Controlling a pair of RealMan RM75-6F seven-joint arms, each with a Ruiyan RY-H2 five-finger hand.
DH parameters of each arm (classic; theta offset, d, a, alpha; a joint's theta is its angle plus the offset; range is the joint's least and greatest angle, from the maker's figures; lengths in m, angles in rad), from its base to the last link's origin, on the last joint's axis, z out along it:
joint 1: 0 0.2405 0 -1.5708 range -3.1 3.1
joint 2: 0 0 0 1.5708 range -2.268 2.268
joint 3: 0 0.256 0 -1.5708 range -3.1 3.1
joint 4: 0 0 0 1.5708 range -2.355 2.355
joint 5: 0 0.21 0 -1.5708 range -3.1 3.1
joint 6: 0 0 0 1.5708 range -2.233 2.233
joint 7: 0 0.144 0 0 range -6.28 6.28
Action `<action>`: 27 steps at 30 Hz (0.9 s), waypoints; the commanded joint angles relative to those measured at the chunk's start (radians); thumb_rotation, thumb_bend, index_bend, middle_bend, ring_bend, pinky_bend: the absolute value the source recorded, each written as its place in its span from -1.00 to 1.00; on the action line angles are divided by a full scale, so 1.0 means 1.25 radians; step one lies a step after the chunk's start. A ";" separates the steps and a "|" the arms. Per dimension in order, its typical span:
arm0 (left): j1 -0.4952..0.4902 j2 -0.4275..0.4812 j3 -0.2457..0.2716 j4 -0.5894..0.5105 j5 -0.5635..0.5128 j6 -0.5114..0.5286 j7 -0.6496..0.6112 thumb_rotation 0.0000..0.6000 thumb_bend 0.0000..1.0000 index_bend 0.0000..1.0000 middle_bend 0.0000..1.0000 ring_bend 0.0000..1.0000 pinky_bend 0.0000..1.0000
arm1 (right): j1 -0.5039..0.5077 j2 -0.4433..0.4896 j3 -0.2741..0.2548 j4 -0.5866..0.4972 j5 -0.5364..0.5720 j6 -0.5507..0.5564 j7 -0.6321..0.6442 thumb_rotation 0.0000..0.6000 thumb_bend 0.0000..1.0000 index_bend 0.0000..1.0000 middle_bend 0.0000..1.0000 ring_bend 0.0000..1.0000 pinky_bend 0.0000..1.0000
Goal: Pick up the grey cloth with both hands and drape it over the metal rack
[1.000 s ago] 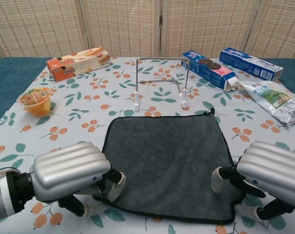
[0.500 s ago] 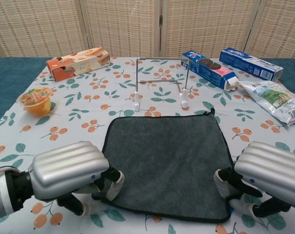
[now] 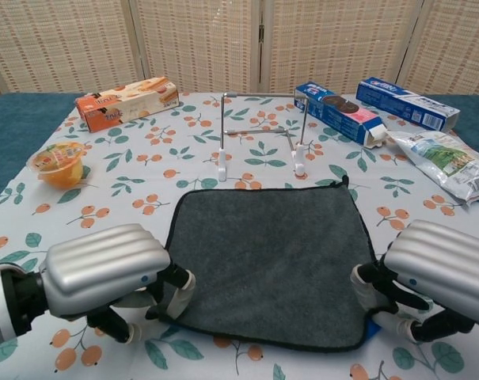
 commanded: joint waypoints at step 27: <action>-0.124 0.150 -0.243 -0.151 -0.183 -0.069 -0.114 1.00 -0.21 0.18 1.00 0.96 1.00 | 0.057 0.115 0.185 -0.189 0.107 0.047 -0.007 1.00 0.00 0.28 0.70 0.56 0.75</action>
